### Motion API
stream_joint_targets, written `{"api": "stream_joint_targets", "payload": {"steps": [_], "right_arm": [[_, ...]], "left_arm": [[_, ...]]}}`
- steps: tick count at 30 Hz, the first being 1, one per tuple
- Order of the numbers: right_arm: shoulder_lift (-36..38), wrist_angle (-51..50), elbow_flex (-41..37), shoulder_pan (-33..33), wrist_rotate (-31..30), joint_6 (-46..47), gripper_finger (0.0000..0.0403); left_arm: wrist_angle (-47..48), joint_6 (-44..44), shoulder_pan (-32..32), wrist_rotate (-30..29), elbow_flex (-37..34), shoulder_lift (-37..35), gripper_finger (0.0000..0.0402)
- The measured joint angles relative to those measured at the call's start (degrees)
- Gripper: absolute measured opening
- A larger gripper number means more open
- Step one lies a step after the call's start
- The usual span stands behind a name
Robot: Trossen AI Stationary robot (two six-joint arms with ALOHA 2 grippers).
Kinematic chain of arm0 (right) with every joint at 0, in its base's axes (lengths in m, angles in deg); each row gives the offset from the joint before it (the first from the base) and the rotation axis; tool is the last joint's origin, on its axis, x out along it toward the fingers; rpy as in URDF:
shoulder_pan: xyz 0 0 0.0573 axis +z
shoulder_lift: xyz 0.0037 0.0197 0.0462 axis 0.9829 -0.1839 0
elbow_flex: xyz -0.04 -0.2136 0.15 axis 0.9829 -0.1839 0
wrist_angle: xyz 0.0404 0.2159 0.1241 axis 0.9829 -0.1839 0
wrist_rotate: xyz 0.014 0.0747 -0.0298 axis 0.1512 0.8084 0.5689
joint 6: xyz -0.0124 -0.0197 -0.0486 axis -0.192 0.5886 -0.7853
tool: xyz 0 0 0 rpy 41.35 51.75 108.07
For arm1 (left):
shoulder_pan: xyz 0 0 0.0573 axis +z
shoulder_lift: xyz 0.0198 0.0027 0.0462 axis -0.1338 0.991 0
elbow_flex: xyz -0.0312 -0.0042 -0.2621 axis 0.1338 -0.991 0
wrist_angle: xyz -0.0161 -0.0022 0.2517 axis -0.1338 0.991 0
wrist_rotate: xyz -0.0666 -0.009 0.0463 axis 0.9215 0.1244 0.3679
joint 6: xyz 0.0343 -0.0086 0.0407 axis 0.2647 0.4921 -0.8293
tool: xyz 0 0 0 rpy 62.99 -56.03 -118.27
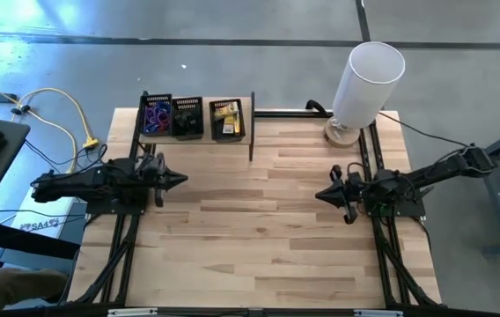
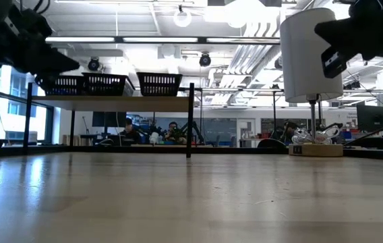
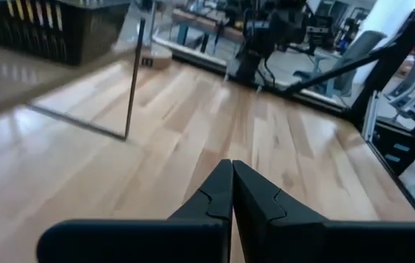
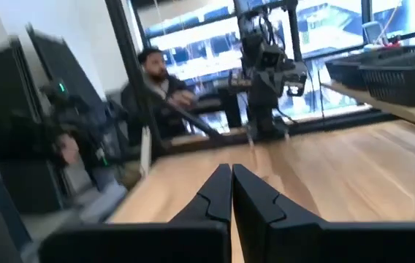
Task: Pick & Place Office Desk Supplies
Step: Return to Home Position
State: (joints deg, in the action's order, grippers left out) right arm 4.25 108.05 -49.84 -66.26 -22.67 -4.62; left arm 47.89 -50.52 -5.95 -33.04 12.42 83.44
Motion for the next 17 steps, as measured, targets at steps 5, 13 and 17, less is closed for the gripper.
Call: {"api": "stream_joint_targets", "payload": {"steps": [5,13,17], "right_arm": [[2.95,-6.94,-0.02,-0.65,0.45,-1.78,0.0002],[17.03,-22.22,-0.04,-3.1,2.0,-4.84,0.0002],[25.27,-32.98,-0.04,-4.81,2.96,-2.92,0.0002]], "left_arm": [[-0.69,4.34,0.0,0.0,-2.63,0.27,0.0],[-0.92,4.52,0.0,0.0,-3.06,-0.1,0.0],[-0.85,3.91,0.0,0.02,-3.1,-0.08,0.0]]}}
